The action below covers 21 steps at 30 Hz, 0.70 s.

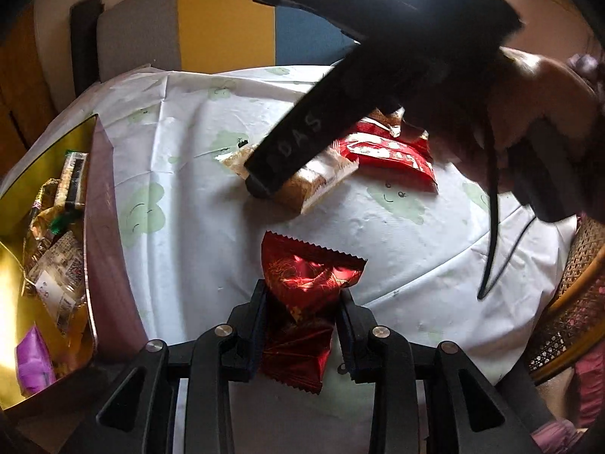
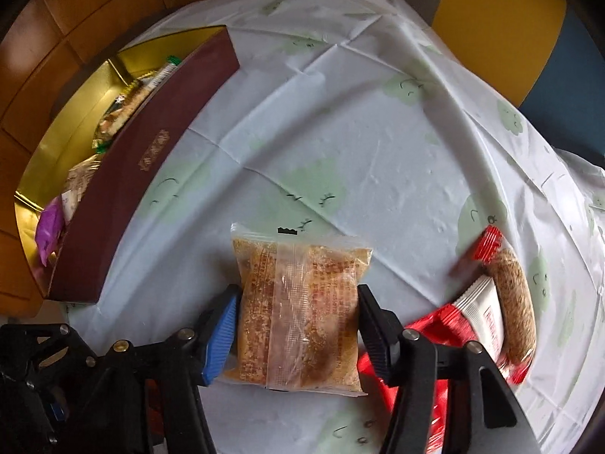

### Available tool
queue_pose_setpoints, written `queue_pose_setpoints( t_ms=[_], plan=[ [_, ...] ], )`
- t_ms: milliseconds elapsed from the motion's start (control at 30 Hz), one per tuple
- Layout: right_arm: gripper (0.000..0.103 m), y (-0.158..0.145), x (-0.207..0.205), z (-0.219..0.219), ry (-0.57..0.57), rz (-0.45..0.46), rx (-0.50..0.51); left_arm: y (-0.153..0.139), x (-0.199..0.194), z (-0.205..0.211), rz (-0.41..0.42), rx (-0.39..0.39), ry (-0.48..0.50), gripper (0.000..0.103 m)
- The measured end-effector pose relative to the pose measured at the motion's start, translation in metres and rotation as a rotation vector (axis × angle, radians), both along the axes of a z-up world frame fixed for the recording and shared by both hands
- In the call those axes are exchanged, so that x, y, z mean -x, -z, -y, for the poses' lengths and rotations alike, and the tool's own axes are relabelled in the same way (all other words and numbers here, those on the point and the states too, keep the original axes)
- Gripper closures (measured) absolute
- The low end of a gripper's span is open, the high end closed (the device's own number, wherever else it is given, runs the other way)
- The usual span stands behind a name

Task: Organize snacks
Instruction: 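Lift the red candy toward the tin with the left gripper while the right grasps the clear pastry bag, then lower the red candy into the gold tin and open the left gripper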

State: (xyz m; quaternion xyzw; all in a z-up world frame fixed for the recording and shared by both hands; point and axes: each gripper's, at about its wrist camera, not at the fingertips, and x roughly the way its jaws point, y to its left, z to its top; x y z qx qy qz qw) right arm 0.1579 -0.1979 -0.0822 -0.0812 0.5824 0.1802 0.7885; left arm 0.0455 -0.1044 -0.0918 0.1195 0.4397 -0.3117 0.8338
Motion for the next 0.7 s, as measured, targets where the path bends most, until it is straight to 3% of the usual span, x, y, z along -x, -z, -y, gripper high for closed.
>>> queue_pose_setpoints(
  t_ms=[233,467,633,700],
  plan=[
    [0.042,0.004,0.027,0.009,0.055,0.010,-0.090,-0.016,0.016,-0.016,0.027,-0.001,0.024,0.070],
    [0.041,0.007,0.040,0.012,0.083,0.062,-0.091,-0.061,0.036,-0.063,0.068,0.114,-0.024,0.070],
    [0.041,0.006,0.047,0.008,0.097,0.108,-0.063,-0.093,0.015,-0.120,0.049,0.236,-0.204,0.070],
    [0.041,0.007,0.044,0.003,0.100,0.114,-0.061,-0.099,-0.002,-0.152,0.020,0.280,-0.323,0.070]
  ],
)
